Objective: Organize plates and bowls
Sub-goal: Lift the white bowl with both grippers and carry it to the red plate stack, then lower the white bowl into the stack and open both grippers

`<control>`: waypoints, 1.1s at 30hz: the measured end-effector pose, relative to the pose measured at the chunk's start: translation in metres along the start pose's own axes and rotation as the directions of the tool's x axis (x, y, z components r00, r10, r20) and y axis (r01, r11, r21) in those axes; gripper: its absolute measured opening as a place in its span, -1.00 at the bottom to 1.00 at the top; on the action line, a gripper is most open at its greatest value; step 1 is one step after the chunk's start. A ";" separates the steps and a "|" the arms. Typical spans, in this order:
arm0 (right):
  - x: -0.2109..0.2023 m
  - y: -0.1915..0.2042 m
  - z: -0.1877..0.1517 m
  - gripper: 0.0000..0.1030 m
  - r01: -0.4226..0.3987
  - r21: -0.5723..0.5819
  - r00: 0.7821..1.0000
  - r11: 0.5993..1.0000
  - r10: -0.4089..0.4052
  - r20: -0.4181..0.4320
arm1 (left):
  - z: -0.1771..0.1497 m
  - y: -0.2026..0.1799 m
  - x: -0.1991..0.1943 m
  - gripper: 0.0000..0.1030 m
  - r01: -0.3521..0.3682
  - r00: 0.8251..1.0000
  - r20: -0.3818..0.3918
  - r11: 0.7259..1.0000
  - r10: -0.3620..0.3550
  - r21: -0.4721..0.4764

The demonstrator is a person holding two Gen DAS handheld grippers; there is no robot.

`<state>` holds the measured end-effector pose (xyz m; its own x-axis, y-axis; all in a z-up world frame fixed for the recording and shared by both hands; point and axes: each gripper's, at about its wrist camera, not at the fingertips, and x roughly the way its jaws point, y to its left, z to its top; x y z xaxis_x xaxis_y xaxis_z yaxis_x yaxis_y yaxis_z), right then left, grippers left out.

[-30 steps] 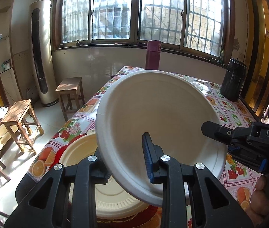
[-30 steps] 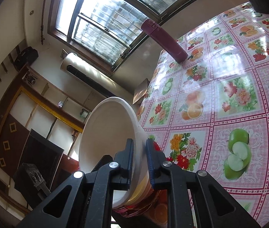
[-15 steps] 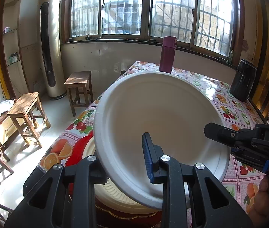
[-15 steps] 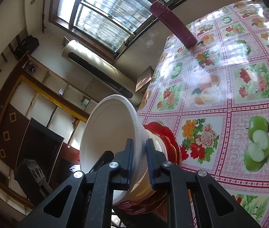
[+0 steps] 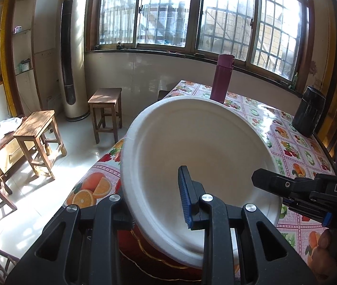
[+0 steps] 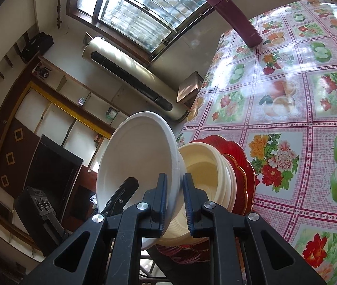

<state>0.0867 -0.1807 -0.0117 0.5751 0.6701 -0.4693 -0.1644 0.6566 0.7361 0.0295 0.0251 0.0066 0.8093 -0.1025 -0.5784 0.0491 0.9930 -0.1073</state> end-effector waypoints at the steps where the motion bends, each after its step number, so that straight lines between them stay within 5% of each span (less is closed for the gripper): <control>1: 0.003 -0.001 0.001 -0.69 0.000 0.002 1.000 1.000 0.000 -0.004 | -0.001 0.000 0.000 -0.50 -0.001 1.000 -0.002 1.000 0.001 0.001; 33: 0.005 -0.021 -0.013 -0.68 0.014 0.041 0.999 0.999 -0.012 -0.046 | -0.017 -0.005 0.010 -0.50 -0.019 0.998 -0.065 0.999 0.021 0.043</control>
<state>0.0829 -0.1868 -0.0362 0.5393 0.6776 -0.5000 -0.1235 0.6509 0.7490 0.0271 0.0176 -0.0125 0.7707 -0.0847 -0.6316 0.0594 0.9964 -0.0612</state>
